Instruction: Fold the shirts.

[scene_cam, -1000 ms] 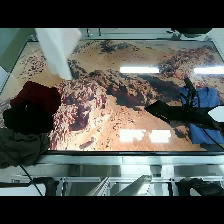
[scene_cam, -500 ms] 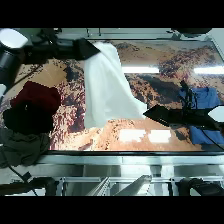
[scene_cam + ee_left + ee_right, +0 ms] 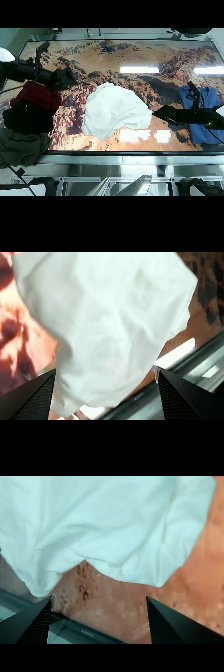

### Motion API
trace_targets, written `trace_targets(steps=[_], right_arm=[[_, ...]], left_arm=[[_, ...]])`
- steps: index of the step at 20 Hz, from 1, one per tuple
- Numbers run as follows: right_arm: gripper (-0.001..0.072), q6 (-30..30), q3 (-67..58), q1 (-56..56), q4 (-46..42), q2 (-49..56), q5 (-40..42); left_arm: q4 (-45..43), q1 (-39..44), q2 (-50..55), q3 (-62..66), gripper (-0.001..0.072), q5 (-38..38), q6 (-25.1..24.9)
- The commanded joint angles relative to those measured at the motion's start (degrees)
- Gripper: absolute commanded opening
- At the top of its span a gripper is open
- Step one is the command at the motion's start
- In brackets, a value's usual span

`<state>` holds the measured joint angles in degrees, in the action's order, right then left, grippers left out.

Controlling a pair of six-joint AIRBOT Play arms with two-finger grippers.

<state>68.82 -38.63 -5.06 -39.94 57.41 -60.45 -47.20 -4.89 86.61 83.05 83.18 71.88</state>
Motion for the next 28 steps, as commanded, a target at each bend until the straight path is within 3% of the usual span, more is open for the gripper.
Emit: trace_targets(steps=[1,5,10,12,13,15,16,17,18,21,25,28], right_arm=[[0.0637,-7.0,0.0,-1.6,0.1,7.0,-1.6],[0.0636,-11.6,0.0,2.0,1.9,16.9,-0.7],[0.0624,-18.9,-0.1,4.1,13.6,24.4,2.2],[0.0342,-20.9,-0.9,4.1,16.0,25.7,3.1],[0.0341,-20.9,-1.2,4.1,16.1,26.1,3.7],[0.0340,-20.9,-2.0,4.1,17.4,27.1,3.7],[0.0337,-20.9,-2.1,4.1,18.1,27.5,3.8],[0.0209,-20.9,-2.1,4.1,18.3,27.8,3.8],[0.0026,-21.0,-2.2,4.1,18.2,28.0,3.8],[0.0020,-22.4,-2.9,3.9,18.3,27.9,0.6],[0.0020,-20.9,-9.8,-0.3,19.8,22.0,-11.6],[0.0020,-19.9,-20.2,-6.9,30.3,10.1,-19.3]], left_arm=[[-2.6,-3.3,-1.3,-13.4,0.0713,2.8,-0.4],[-2.7,0.2,-1.6,-27.6,0.0713,-5.4,-4.9],[1.1,6.7,0.9,-32.2,0.0713,-12.4,-7.8],[4.4,9.5,2.3,-31.7,0.0712,-13.1,-9.0],[5.0,10.9,3.0,-30.9,0.0690,-13.5,-9.0],[4.8,12.5,4.3,-28.9,0.0434,-13.1,-9.0],[4.8,12.9,4.8,-28.0,0.0353,-12.7,-8.9],[4.9,12.8,5.3,-27.2,0.0212,-12.2,-8.9],[4.9,12.8,5.7,-26.4,0.0015,-11.4,-8.9],[5.5,12.4,5.4,-23.8,-0.0002,-8.3,-8.9],[12.5,9.3,-2.3,-15.9,-0.0001,0.7,-8.9],[22.2,5.3,-12.5,-5.8,-0.0001,5.6,-8.9]])
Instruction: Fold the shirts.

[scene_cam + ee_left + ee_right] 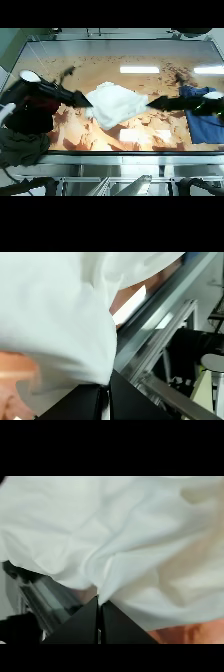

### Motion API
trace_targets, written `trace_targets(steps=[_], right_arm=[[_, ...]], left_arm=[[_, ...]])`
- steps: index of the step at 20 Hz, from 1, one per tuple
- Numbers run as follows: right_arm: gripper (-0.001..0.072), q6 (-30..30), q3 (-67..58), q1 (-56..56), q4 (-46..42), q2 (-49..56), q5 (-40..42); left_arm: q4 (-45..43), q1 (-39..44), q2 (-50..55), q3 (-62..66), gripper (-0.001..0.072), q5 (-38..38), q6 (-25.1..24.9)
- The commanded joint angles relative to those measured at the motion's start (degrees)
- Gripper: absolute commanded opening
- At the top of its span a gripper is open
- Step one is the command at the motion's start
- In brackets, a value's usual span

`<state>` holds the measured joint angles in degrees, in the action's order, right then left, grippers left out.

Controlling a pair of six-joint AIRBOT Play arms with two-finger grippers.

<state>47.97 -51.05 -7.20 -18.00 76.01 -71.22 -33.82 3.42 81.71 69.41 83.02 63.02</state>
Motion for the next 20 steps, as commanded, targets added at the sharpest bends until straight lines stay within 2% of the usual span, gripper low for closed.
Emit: trace_targets(steps=[1,4,7,8,12,15,18,20], right_arm=[[0.0020,1.6,-11.6,-6.9,12.5,-12.8,-9.1],[0.0020,2.5,-23.7,-11.7,16.2,-24.5,-7.8],[0.0020,4.8,-29.3,-13.0,16.1,-33.2,-5.2],[0.0020,5.5,-29.2,-13.0,14.8,-35.5,-3.8],[0.0020,15.2,-29.0,-13.0,0.5,-36.3,-0.9],[0.0021,18.9,-26.1,-11.3,-1.8,-30.9,-2.6],[0.0021,18.8,-18.6,-6.5,-1.8,-21.8,-2.1],[0.0021,16.3,-12.7,-3.1,-1.8,-13.9,0.1]], left_arm=[[13.0,-4.7,-11.3,11.9,-0.0001,5.6,0.0],[21.6,-10.1,-20.1,24.0,0.0016,2.4,0.0],[21.7,-14.5,-27.3,33.5,0.0018,-1.2,0.1],[21.0,-15.8,-29.3,34.9,0.0018,-1.9,0.1],[10.4,-18.8,-32.2,33.1,0.0020,-2.6,2.0],[9.4,-17.1,-27.2,26.1,0.0020,-3.2,0.3],[9.3,-11.4,-15.3,20.1,0.0019,-7.0,-5.4],[9.3,-8.0,-4.2,19.2,0.0015,-9.1,-7.8]])
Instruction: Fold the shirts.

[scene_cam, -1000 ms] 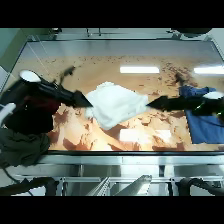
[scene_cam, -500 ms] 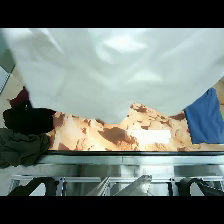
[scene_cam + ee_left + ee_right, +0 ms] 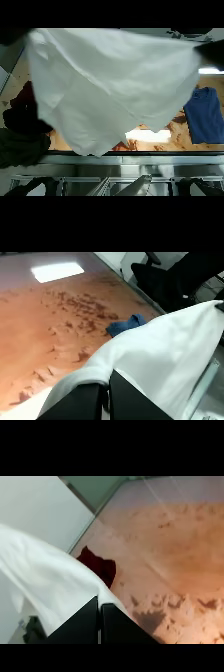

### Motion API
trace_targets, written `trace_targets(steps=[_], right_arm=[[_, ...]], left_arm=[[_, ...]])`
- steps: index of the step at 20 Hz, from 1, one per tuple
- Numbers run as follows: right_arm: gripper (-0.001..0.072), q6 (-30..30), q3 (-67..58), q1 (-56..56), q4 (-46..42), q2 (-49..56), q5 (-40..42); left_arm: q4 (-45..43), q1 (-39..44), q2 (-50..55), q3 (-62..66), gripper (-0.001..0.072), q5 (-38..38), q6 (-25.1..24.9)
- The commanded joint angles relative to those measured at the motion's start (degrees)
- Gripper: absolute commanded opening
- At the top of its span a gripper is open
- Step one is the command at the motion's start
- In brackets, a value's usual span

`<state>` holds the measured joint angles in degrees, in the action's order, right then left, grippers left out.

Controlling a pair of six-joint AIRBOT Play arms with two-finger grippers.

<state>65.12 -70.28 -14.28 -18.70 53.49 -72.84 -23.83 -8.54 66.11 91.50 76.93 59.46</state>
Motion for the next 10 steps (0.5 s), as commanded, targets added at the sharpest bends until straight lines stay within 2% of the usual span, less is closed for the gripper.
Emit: trace_targets(steps=[1,2,3,4,5,6,7,10], right_arm=[[0.0021,-2.7,9.1,5.5,-1.1,13.2,3.9],[0.0025,-6.5,10.6,6.4,-1.1,17.9,6.6],[0.0033,-11.1,10.8,6.9,-1.0,22.8,9.6],[0.0170,-13.8,10.6,6.8,-0.1,27.8,13.0],[0.0393,-14.8,10.0,6.2,1.1,31.6,15.0],[0.0551,-15.6,8.8,5.1,1.7,35.0,15.0],[0.0579,-16.0,7.6,3.7,1.5,37.0,13.7],[0.0578,-17.3,7.1,-1.1,-1.4,36.7,7.8]], left_arm=[[-0.7,5.2,17.5,-2.8,0.0018,-4.0,-6.3],[-0.7,5.9,23.5,-1.5,0.0081,-5.0,-8.1],[-0.6,6.1,30.0,1.3,0.0352,-5.7,-8.1],[-0.6,5.9,35.6,4.8,0.0434,-5.4,-7.8],[-0.6,5.1,40.5,8.9,0.0603,-4.1,-6.3],[-0.6,4.1,44.9,13.4,0.0680,-1.5,-2.2],[-0.7,2.7,47.8,17.1,0.0680,2.0,0.5],[-2.1,-1.3,49.7,22.3,0.0672,11.2,7.4]])
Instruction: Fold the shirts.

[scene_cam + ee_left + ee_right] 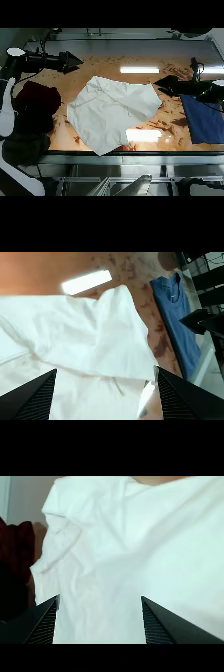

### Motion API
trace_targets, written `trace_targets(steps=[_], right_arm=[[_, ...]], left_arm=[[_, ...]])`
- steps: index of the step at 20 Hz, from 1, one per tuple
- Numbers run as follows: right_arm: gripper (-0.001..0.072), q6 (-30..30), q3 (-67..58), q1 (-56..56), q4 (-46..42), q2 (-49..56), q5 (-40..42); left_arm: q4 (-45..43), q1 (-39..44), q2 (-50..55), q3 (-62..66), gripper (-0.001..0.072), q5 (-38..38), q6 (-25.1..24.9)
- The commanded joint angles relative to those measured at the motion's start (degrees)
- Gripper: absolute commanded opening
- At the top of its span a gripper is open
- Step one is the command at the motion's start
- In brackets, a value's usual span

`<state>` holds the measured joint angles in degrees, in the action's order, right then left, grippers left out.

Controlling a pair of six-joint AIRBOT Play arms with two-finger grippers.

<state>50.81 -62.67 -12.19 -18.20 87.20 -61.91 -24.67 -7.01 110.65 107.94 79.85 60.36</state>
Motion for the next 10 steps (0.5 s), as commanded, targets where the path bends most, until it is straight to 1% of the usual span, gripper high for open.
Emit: trace_targets(steps=[1,3,5,8,10], right_arm=[[0.0578,-2.8,-0.5,-4.9,-4.8,2.4,-6.0],[0.0577,-0.8,-0.4,-6.4,-11.6,1.6,-12.1],[0.0577,1.6,1.7,-5.9,-15.7,1.6,-16.0],[0.0578,1.3,10.1,-3.1,-15.7,1.6,-16.6],[0.0577,-0.3,15.0,-0.8,-15.7,1.7,-15.1]], left_arm=[[-3.8,-3.9,4.2,5.9,0.0672,10.7,8.6],[-10.0,-4.6,0.8,2.6,0.0671,14.4,11.5],[-17.0,-3.8,-5.1,-6.1,0.0671,15.8,12.8],[-25.2,-1.4,-16.8,-26.1,0.0672,15.0,12.8],[-28.7,0.1,-24.1,-39.3,0.0672,12.4,12.7]])
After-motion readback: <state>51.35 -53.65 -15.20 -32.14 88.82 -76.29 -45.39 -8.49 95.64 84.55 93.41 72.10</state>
